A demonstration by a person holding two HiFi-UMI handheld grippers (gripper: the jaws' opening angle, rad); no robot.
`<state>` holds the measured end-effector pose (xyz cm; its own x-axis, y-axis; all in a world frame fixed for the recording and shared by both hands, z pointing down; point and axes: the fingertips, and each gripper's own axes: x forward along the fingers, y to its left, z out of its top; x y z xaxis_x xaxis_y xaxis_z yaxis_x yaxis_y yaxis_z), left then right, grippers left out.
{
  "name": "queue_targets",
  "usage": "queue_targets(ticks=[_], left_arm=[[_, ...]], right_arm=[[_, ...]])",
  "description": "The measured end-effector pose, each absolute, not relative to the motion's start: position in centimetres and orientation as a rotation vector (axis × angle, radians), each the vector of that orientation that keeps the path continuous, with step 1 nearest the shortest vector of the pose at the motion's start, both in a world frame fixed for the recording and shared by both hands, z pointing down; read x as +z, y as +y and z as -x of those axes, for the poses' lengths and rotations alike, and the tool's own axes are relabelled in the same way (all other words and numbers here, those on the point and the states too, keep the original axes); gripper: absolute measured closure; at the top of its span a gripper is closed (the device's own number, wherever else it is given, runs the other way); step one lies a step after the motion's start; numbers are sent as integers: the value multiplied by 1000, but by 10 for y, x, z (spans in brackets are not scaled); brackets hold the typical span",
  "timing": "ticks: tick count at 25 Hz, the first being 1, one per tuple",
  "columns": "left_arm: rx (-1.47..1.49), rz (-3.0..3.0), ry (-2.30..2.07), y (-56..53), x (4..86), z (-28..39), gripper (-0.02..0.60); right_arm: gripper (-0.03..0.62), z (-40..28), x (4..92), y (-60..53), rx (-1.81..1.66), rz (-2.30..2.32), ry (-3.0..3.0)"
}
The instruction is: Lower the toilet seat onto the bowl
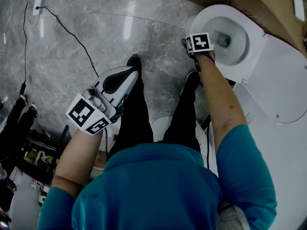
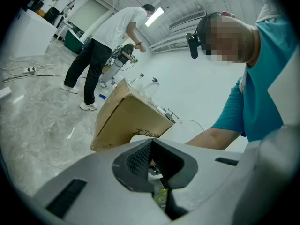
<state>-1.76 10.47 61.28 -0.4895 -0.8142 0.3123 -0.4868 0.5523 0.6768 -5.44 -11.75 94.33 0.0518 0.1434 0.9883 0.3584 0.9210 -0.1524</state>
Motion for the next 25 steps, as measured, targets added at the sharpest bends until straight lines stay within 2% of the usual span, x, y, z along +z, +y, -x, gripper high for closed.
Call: queue_targets(ticks=[25], left_arm=[[-558,-1132,-2230,51,541,20,577]], right_arm=[[260,65,832,-156,-27,441,-1708]])
